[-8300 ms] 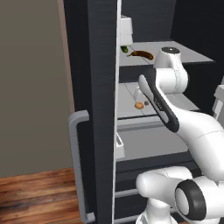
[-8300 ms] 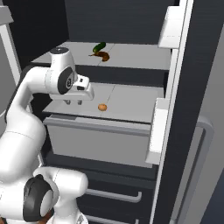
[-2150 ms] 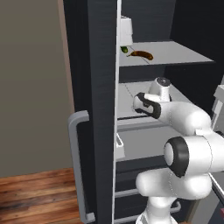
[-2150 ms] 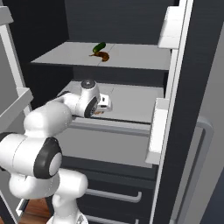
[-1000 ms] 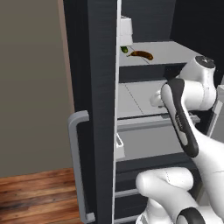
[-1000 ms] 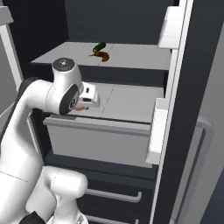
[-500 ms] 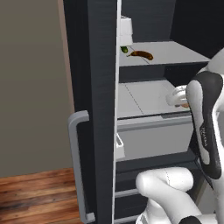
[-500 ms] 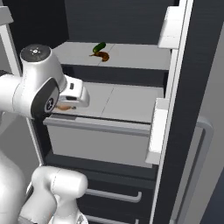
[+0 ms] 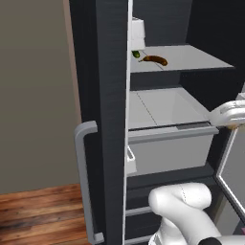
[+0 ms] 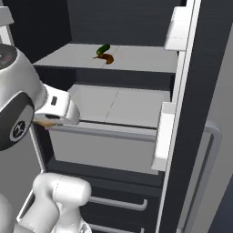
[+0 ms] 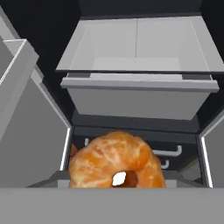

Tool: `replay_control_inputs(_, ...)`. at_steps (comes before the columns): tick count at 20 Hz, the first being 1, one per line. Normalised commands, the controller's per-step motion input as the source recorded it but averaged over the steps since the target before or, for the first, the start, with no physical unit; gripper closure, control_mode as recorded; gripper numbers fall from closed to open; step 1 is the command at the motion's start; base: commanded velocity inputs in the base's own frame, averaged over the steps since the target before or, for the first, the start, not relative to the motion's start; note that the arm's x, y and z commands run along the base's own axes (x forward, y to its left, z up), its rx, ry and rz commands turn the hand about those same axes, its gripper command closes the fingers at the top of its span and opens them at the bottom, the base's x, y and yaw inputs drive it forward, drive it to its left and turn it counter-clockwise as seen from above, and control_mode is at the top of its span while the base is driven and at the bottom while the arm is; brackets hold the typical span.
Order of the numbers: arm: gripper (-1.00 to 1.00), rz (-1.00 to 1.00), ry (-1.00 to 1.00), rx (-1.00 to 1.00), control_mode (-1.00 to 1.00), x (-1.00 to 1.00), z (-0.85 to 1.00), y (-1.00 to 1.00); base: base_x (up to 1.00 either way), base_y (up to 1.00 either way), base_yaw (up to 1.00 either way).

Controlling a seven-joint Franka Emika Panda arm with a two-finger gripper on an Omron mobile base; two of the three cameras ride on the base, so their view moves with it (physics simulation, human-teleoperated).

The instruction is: Pick up the tangerine and banana from the fridge and place one fruit on each plate on the dining counter.

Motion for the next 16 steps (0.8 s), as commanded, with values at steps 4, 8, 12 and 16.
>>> replay_control_inputs(4,1.00,-0.04,-0.13,0.00,-1.00,-0.88,0.00,-0.01,0.00,0.00,0.00)
replay_control_inputs(8,1.00,-0.03,-0.01,0.01,1.00,-0.58,0.00,0.00,-0.19,0.00,0.00)
replay_control_inputs(12,1.00,0.00,0.00,0.00,1.00,0.00,0.00,0.00,-0.67,0.38,0.02)
replay_control_inputs(16,1.00,0.00,0.00,0.00,1.00,0.00,0.00,0.00,-0.68,0.86,0.18)
